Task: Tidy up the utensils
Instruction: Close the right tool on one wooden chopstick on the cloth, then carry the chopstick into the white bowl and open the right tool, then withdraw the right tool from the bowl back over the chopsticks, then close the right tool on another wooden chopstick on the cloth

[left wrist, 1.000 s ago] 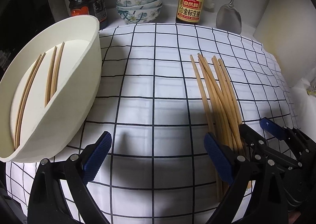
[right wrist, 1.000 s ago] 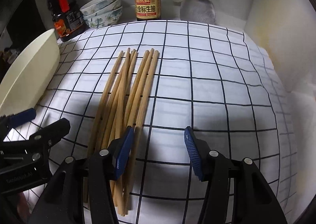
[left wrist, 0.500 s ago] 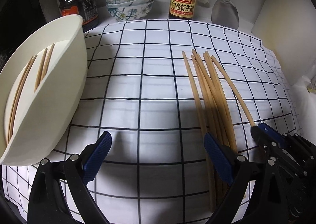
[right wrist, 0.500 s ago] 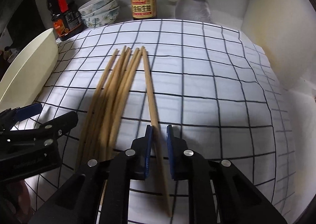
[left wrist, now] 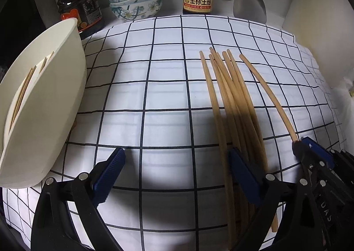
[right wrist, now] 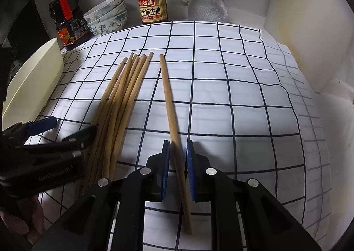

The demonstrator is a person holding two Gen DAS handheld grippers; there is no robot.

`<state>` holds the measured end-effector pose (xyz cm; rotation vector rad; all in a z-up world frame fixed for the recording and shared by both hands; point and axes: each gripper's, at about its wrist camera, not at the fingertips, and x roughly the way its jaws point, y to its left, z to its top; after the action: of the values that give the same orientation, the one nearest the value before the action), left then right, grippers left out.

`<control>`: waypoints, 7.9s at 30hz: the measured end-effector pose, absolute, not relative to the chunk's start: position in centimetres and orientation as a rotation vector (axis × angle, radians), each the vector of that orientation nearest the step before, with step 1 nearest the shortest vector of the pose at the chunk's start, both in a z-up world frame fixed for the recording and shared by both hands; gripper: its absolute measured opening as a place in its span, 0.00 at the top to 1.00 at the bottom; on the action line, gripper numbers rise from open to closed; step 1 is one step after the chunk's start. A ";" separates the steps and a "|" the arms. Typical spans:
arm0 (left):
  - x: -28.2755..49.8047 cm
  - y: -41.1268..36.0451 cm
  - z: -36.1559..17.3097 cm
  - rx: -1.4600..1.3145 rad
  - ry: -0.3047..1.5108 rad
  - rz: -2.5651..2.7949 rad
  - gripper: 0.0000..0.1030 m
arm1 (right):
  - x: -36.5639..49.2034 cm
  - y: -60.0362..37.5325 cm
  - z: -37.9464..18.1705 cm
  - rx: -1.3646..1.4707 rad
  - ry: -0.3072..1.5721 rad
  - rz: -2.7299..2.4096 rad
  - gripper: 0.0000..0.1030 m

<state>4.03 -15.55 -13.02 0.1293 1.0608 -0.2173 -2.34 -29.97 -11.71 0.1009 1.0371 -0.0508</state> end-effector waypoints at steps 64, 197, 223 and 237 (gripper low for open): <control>2.5 0.6 1.6 -0.048 0.930 -0.114 0.93 | 1.6 -16.7 1.0 0.088 0.892 0.277 0.94; 1.6 -10.7 -8.8 0.074 1.030 -0.202 0.07 | -0.6 -28.4 -9.7 0.167 1.040 0.001 0.49; 3.2 -11.7 -10.4 0.045 1.036 -0.227 0.07 | -0.3 -27.1 -12.0 0.011 1.067 -0.052 0.49; 3.9 -15.0 -12.7 0.089 1.067 -0.248 0.07 | -2.0 -31.6 -12.0 0.081 1.048 -0.107 0.49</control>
<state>3.87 -15.05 -12.71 0.0890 1.0671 -0.2479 -2.00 -31.64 -11.99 0.0813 1.0479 -0.1073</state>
